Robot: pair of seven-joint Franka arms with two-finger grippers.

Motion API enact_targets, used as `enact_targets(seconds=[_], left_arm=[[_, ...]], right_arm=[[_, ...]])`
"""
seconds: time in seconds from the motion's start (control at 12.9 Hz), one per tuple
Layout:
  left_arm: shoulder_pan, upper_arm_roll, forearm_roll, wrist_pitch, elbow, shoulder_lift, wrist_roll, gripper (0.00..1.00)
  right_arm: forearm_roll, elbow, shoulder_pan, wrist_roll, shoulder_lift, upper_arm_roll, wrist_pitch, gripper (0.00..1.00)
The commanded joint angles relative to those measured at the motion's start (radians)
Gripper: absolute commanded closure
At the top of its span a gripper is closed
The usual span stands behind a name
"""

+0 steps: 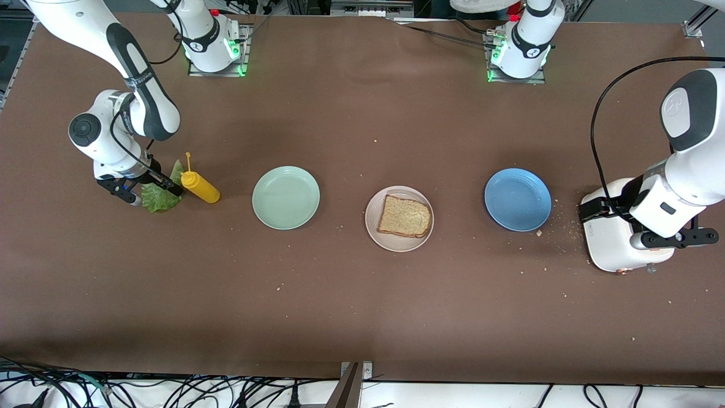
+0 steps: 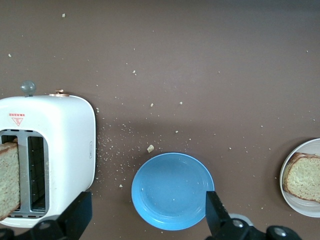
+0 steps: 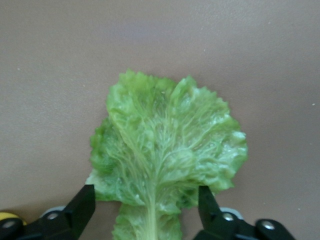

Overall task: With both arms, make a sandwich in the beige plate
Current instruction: 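Lower the right gripper and grasp the lettuce leaf stem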

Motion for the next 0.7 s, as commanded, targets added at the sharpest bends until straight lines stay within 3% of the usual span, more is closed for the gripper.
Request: enact_targets(seconds=[0.0,0.39,0.62], left_arm=[[-0.005,-0.003,0.037,-0.012,0.007,-0.005,-0.022,0.0],[-0.003,-0.003,0.037,-0.012,0.009,-0.003,-0.02,0.0],[-0.003,-0.002,0.037,-0.012,0.009,-0.002,-0.02,0.0]], right_arm=[[0.022,-0.001,-0.004,-0.03,-0.002,0.008,-0.009,1.0],[0.008,0.037,-0.004,-0.086,-0.046,0.014,-0.064,1.0],[-0.021,0.224,-0.004,-0.103,-0.083,0.011,-0.357,1.0]])
